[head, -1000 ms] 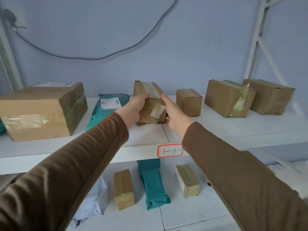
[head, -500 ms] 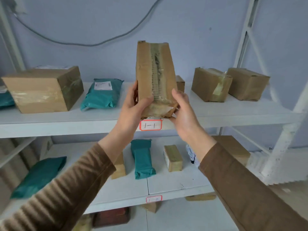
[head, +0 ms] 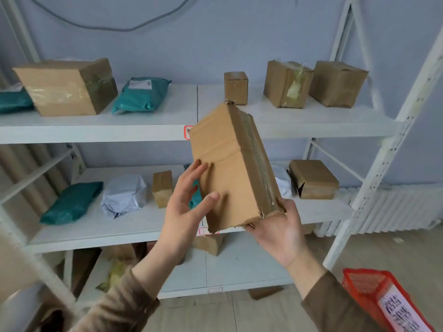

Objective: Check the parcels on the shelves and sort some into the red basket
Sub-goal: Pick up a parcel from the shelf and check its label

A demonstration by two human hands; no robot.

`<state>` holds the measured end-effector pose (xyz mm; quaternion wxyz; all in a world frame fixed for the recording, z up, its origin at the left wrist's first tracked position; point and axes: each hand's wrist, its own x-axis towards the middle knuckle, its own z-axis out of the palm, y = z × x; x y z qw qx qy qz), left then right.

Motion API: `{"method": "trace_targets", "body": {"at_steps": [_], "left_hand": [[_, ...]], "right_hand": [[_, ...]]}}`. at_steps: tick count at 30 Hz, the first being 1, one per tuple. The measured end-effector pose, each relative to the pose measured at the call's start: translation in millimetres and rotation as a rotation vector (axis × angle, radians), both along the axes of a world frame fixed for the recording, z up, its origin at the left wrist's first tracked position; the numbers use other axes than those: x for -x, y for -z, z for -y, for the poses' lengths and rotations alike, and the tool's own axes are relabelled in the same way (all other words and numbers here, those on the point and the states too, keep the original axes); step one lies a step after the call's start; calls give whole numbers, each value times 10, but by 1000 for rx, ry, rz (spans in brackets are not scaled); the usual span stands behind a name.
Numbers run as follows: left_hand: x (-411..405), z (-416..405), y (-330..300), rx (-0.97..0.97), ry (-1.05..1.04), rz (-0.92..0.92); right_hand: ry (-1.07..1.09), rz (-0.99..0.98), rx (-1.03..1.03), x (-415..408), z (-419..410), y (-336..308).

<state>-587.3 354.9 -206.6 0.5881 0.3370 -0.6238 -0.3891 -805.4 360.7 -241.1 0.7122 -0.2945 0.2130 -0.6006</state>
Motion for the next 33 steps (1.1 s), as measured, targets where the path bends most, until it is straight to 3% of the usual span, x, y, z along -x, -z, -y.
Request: {"method": "trace_targets", "body": {"at_steps": [4, 9, 13, 18, 23, 27, 30, 33], "left_hand": [[158, -122, 47, -40, 11, 0], [231, -44, -29, -375, 126, -160], [275, -15, -95, -364, 239, -117], [303, 35, -85, -452, 302, -206], [277, 188, 87, -582, 307, -266], [254, 251, 227, -574, 312, -331], [223, 281, 296, -556, 296, -368], [196, 292, 321, -497, 269, -335]], "right_hand": [[10, -17, -118, 83, -171, 0], [66, -440, -107, 75, -258, -349], [129, -634, -81, 20, -316, -483], [245, -810, 167, -79, -354, -359], [566, -1432, 444, -166, -382, -188], [719, -1703, 573, -296, -403, -144], [734, -1759, 597, -341, -387, -103], [706, -1628, 626, -345, -354, -46]]}}
